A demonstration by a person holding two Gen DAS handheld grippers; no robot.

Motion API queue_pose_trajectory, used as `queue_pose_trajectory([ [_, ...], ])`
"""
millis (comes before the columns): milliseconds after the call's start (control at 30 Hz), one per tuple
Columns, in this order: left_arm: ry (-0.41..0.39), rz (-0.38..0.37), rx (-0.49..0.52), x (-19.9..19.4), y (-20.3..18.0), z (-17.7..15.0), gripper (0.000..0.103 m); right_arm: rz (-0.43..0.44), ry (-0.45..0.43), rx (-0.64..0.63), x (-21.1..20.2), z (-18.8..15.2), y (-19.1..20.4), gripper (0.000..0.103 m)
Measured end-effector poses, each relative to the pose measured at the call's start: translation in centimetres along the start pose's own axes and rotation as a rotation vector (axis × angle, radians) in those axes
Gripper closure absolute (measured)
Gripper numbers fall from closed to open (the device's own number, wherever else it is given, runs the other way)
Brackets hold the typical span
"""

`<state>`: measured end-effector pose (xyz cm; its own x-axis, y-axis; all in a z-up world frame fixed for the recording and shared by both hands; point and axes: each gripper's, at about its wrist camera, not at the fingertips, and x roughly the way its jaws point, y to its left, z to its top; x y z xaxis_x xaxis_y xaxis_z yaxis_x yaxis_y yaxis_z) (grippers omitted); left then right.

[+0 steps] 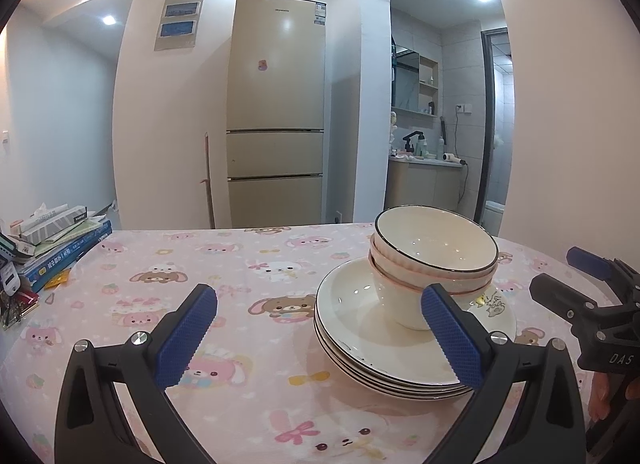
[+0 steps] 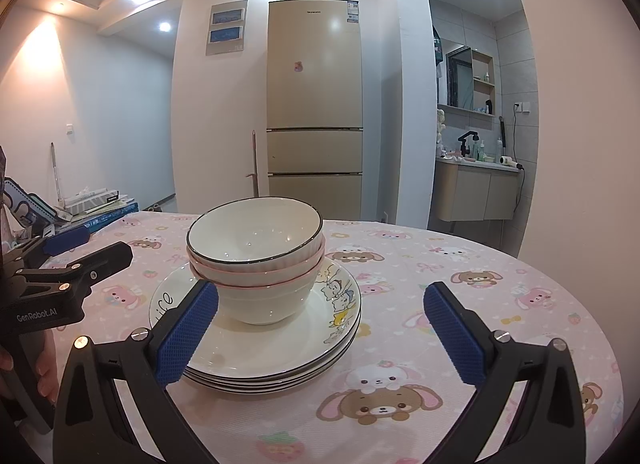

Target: Organize plates and bowls

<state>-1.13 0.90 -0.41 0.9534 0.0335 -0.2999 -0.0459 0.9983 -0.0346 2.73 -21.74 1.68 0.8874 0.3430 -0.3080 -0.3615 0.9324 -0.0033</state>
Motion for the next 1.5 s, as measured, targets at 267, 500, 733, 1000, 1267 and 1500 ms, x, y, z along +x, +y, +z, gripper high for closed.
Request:
queue_pose_trajectory([
  [267,-0.022,0.012,0.018,-0.34,-0.24,-0.09,0.0,0.0,0.0,0.0,-0.01,0.0,0.01,0.0],
  [500,-0.021,0.012,0.017,-0.31,-0.39,-0.11,0.0,0.0,0.0,0.0,0.0,-0.01,0.02,0.0],
  [733,-0.021,0.014,0.017,-0.3,-0.36,-0.1,0.0,-0.002,0.002,-0.001,0.01,-0.02,0.01,0.0],
  [1000,-0.021,0.014,0.017,-0.31,-0.47,-0.1,0.0,-0.003,0.002,-0.002,0.0,0.0,-0.09,0.0],
  [1267,-0.022,0.015,0.017,-0.33,-0.46,-0.12,0.0,-0.002,0.004,0.0,-0.15,0.02,-0.2,0.0],
  [1500,-0.023,0.015,0.019,-0.31,-0.45,-0.13,0.0,-0.002,0.003,0.001,-0.16,0.03,-0.19,0.0],
])
